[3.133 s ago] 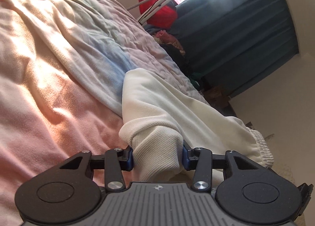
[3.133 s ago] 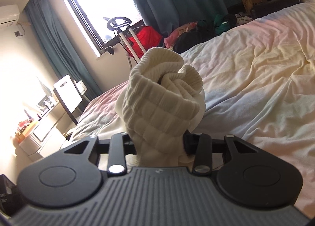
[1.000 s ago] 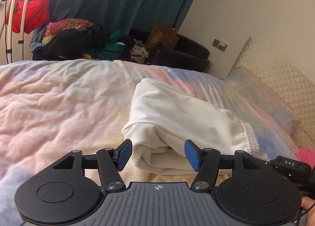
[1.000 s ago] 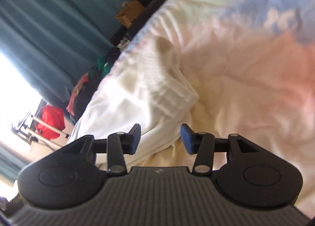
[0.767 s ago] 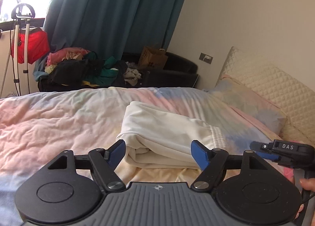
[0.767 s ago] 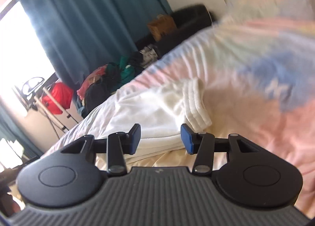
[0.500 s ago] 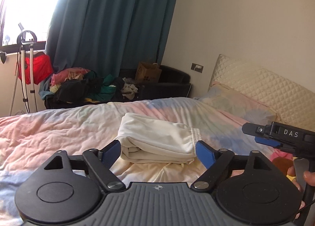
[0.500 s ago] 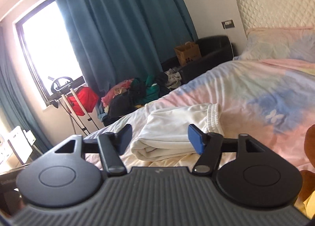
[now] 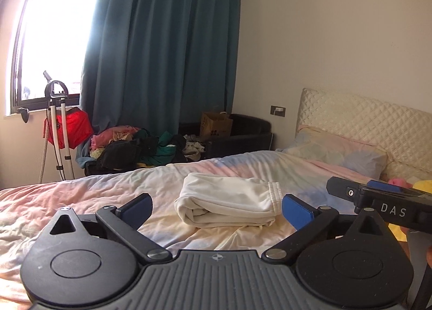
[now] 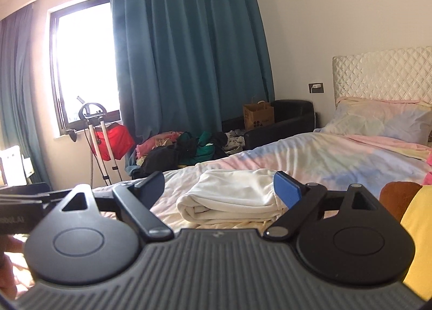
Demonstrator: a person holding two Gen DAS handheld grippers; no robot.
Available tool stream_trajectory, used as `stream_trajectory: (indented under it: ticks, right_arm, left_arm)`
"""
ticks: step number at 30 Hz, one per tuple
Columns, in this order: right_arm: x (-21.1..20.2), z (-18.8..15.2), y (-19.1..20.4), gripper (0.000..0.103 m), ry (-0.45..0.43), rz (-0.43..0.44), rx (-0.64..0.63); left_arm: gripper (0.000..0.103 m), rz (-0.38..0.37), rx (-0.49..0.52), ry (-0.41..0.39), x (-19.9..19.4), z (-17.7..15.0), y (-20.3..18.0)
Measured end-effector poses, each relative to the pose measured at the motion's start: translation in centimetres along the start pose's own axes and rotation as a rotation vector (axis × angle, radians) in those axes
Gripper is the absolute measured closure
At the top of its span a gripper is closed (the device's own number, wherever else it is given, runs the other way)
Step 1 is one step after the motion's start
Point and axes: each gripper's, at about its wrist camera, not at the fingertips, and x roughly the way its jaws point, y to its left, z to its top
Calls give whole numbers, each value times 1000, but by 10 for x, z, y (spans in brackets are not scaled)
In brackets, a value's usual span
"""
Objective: Fold clothes
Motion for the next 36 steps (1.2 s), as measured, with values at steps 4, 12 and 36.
stream_trajectory:
  ticks: [4, 12, 36]
  right_arm:
    - [-1, -19, 7, 14, 4, -12, 9]
    - [8, -43, 19, 14, 28, -21, -6]
    - [8, -76, 50, 14, 3, -50, -110]
  left_arm:
    - [0, 22, -1, -7, -7, -11, 10]
    - [0, 48, 12, 4, -6, -29, 20]
    - [1, 108, 24, -11, -12, -60, 32]
